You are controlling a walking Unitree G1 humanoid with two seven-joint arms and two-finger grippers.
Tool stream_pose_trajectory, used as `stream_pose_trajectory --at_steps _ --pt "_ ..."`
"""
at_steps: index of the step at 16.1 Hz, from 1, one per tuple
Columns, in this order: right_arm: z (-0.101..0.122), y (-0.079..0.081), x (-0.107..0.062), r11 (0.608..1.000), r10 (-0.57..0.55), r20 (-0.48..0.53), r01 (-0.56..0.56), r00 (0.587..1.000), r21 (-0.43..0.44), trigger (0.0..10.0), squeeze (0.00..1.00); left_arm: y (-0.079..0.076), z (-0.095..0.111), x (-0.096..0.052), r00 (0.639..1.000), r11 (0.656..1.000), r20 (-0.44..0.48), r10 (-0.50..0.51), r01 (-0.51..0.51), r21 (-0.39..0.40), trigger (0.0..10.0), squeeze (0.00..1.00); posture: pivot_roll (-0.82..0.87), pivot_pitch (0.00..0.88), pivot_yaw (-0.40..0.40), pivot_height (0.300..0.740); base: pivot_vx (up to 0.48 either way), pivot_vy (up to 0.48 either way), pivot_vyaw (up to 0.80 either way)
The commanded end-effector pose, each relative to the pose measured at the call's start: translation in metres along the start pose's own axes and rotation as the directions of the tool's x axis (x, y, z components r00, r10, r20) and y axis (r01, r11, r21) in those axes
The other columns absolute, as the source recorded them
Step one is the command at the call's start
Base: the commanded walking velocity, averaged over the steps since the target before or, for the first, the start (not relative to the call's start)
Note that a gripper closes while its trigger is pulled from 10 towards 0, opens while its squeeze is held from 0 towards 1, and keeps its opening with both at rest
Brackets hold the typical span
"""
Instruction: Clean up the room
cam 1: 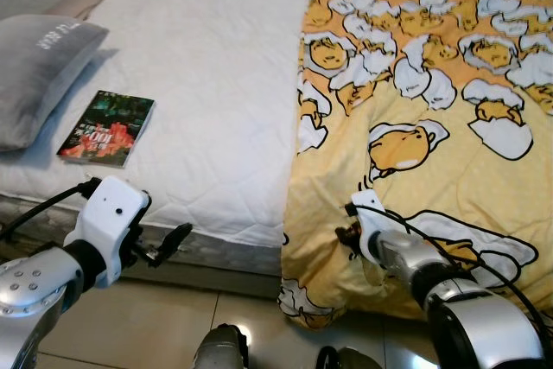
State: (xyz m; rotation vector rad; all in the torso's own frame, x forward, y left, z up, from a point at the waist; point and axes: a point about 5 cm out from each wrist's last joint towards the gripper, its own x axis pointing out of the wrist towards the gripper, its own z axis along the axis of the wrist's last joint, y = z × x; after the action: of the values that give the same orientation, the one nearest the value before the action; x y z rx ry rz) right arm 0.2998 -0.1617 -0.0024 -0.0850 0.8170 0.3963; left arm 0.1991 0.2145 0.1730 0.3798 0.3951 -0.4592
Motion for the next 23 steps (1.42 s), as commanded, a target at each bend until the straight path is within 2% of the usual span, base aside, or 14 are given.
stream_pose_trajectory --at_steps 1,3,4,6,8,9,10,12,14,17,18,19,20,23 --pt "-0.010 -0.001 -0.003 0.997 0.076 -0.012 -0.075 0.997 0.036 10.0 0.00 0.001 -0.002 0.000 1.000 1.000 -0.021 -0.004 0.004 0.006 10.0 0.00 0.27 0.160 0.033 0.740 0.000 0.000 0.00" --pt "0.005 -0.005 -0.007 0.986 0.154 0.077 -0.159 0.985 0.051 10.0 0.00 0.000 -0.001 0.000 1.000 1.000 -0.020 -0.012 0.012 0.013 10.0 0.00 0.27 0.160 0.034 0.740 0.000 0.000 0.00" --pt "0.020 -0.007 -0.012 0.980 0.188 0.140 -0.195 0.972 0.040 10.0 0.00 -0.002 -0.001 0.000 1.000 1.000 -0.018 -0.014 0.014 0.014 10.0 0.00 0.27 0.155 0.030 0.740 0.000 0.000 0.00" --pt "0.043 -0.006 -0.023 0.958 0.283 0.213 -0.286 0.935 -0.019 10.0 0.00 -0.006 0.001 -0.001 1.000 1.000 -0.007 -0.020 0.020 0.008 10.0 0.00 0.26 0.136 0.018 0.740 0.000 0.000 0.00" --pt "0.062 -0.002 -0.047 0.909 0.417 0.263 -0.402 0.870 -0.110 10.0 0.00 -0.010 0.003 -0.001 1.000 1.000 0.010 -0.028 0.028 -0.001 10.0 0.00 0.27 0.127 0.005 0.740 0.000 0.000 0.00" --pt "0.069 -0.004 -0.053 0.908 0.419 0.285 -0.396 0.862 -0.136 10.0 0.00 -0.010 0.004 -0.001 1.000 1.000 0.014 -0.028 0.028 -0.003 10.0 0.00 0.27 0.124 0.001 0.740 0.000 0.000 0.00" --pt "0.083 -0.020 -0.059 0.946 0.320 0.335 -0.279 0.886 -0.164 10.0 0.00 -0.012 0.004 0.000 0.999 1.000 0.021 -0.025 0.025 -0.006 10.0 0.00 0.26 0.119 -0.001 0.740 0.000 0.000 0.00" --pt "0.087 -0.036 -0.052 0.987 0.144 0.339 -0.112 0.930 -0.113 10.0 0.00 -0.012 0.003 0.002 1.000 1.000 0.018 -0.025 0.025 -0.008 10.0 0.00 0.26 0.123 0.004 0.740 0.000 0.000 0.00" --pt "0.083 -0.036 -0.038 0.998 -0.005 0.310 0.024 0.951 -0.058 10.0 0.00 -0.011 0.002 0.002 1.000 1.000 0.008 -0.026 0.026 -0.003 10.0 0.00 0.26 0.135 0.018 0.740 0.000 0.000 0.00" --pt "0.073 -0.027 -0.021 0.995 -0.102 0.269 0.098 0.958 0.029 10.0 0.00 -0.010 0.001 0.001 1.000 1.000 -0.014 -0.028 0.028 0.005 10.0 0.00 0.28 0.156 0.039 0.740 0.000 0.000 0.00" --pt "0.061 -0.024 -0.016 0.990 -0.124 0.204 0.134 0.971 -0.037 10.0 0.00 -0.009 0.000 0.000 0.999 1.000 -0.024 -0.029 0.029 0.011 10.0 0.00 0.29 0.164 0.041 0.740 0.000 0.000 0.00" --pt "0.053 -0.025 -0.014 0.987 -0.141 0.171 0.151 0.975 -0.051 10.0 0.00 -0.008 0.000 -0.001 0.999 1.000 -0.029 -0.026 0.027 0.012 10.0 0.00 0.29 0.165 0.041 0.740 0.000 0.000 0.00" --pt "0.029 -0.040 -0.017 0.966 -0.241 0.083 0.247 0.967 -0.080 10.0 0.00 -0.007 -0.003 -0.005 0.999 1.000 -0.045 -0.014 0.015 0.011 10.0 0.00 0.29 0.168 0.036 0.740 0.000 0.000 0.00" --pt "0.005 -0.064 -0.029 0.942 -0.326 0.015 0.326 0.945 -0.082 10.0 0.00 -0.009 -0.005 -0.006 0.999 1.000 -0.051 -0.017 0.017 0.007 10.0 0.00 0.29 0.170 0.033 0.740 0.000 0.000 0.00"
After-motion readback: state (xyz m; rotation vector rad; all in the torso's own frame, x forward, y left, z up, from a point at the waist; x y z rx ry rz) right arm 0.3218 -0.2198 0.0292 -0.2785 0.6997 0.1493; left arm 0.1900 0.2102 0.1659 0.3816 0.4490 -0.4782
